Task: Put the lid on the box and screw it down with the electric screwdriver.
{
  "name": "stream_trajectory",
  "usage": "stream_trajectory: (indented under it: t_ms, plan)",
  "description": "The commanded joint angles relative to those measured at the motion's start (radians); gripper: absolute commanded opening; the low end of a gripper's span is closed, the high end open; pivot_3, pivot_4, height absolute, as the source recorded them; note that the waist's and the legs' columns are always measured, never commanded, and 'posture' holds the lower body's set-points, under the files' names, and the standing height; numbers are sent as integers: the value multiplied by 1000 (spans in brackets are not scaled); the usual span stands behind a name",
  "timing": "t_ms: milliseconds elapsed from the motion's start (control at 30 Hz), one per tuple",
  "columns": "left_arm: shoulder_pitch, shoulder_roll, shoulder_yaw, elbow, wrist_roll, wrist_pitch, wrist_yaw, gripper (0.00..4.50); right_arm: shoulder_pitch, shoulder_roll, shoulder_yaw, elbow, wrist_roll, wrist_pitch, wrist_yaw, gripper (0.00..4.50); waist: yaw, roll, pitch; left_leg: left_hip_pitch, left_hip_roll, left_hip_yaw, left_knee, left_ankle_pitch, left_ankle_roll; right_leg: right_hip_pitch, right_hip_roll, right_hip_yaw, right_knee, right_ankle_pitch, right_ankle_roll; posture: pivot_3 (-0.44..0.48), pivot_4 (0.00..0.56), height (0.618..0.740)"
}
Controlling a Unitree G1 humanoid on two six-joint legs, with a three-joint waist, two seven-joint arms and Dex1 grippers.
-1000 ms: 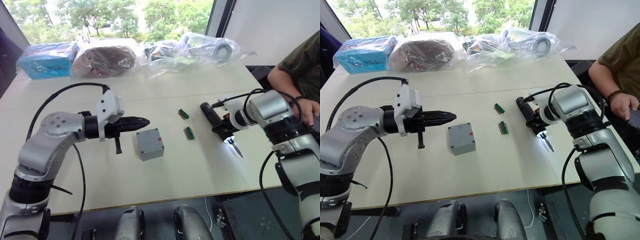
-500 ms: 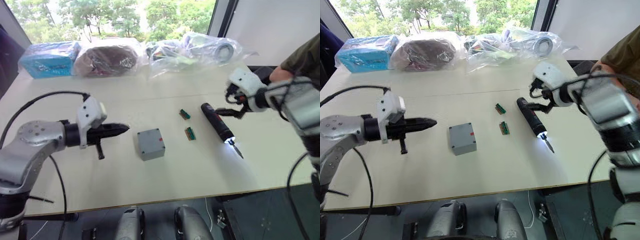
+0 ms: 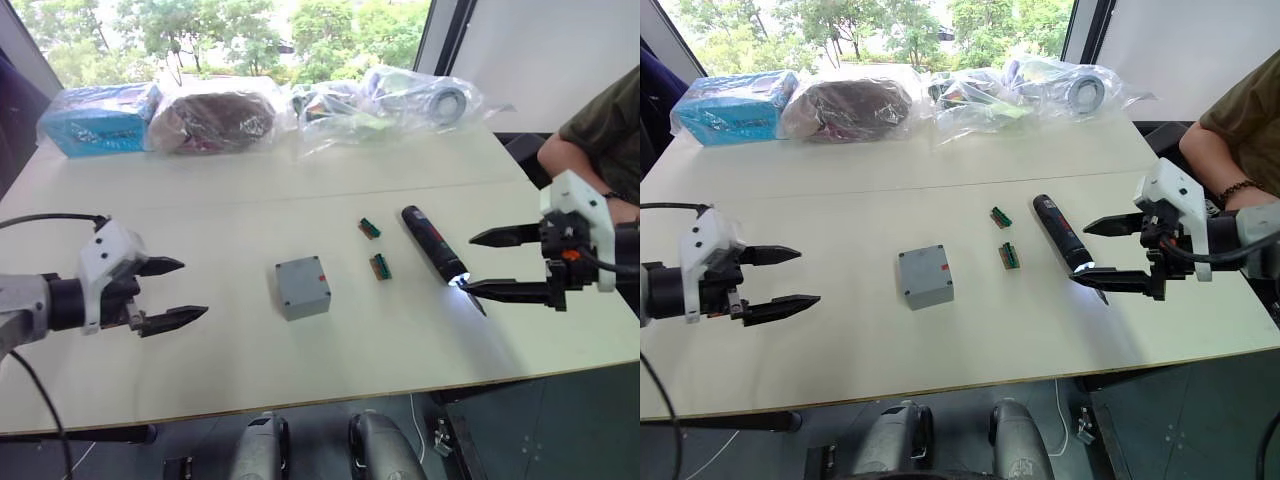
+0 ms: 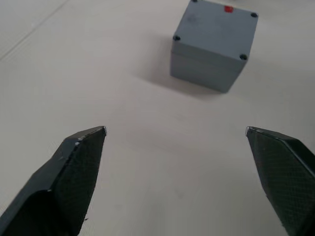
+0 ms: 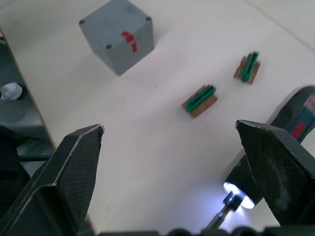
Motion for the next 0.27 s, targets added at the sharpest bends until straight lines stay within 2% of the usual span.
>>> stream_trajectory:
  t_ms: [33,167,267]
  plan:
    - [31,29,115,-38,-23,18,-29,4462,23,-23,-62,-31,12,-46,9,4500,0,0,0,0,0,0,0,0,0,0,0,0,0,0,0,0,150,740]
    - [77,32,175,-56,-19,17,-49,4462,15,-34,-56,-8,1,-77,5,4500,0,0,0,0,0,0,0,0,0,0,0,0,0,0,0,0,150,740]
    - [81,29,172,-71,-24,25,-36,4462,-10,-43,-30,28,-16,-109,3,4500,1,0,0,0,0,0,0,0,0,0,0,0,0,0,0,0,150,740]
